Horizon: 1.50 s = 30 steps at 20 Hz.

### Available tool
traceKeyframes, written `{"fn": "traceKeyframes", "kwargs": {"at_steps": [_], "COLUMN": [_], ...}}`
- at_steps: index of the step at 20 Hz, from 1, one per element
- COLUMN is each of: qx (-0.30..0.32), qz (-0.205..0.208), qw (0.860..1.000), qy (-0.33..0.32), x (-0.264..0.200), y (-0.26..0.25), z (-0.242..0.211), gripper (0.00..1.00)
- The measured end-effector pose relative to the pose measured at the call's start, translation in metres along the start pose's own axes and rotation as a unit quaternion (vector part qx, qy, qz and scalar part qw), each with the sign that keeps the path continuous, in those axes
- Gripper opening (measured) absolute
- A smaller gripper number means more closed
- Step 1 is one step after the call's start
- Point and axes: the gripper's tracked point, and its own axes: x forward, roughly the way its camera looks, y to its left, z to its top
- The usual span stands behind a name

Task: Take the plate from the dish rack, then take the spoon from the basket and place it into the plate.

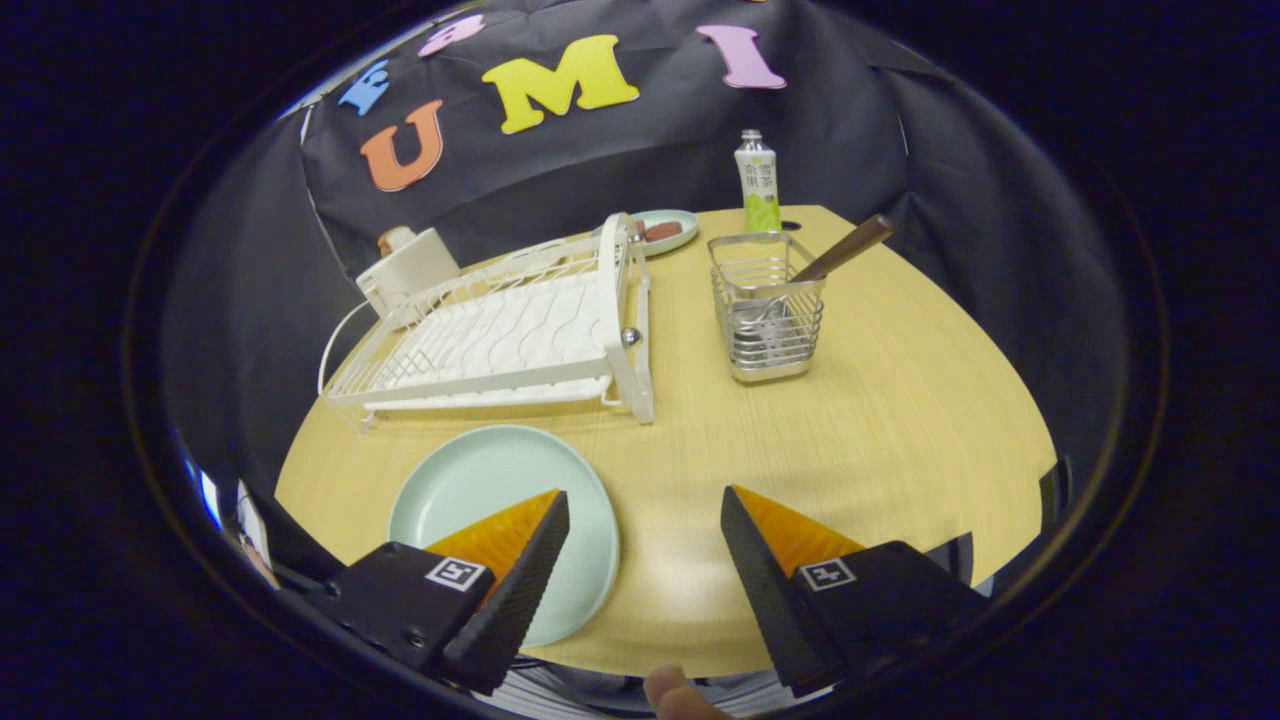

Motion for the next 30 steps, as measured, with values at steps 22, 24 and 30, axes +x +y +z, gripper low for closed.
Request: {"fn": "traceKeyframes", "kwargs": {"at_steps": [22, 24, 30], "qx": [-0.03, -0.033, -0.049], "qz": [-0.024, -0.028, -0.025], "qw": [0.962, 0.961, 0.957], "qy": [-0.27, -0.275, -0.285], "x": [0.035, 0.039, 0.038], "y": [-0.091, -0.088, -0.076], "z": [0.155, 0.16, 0.167], "gripper": [0.91, 0.83, 0.24]}}
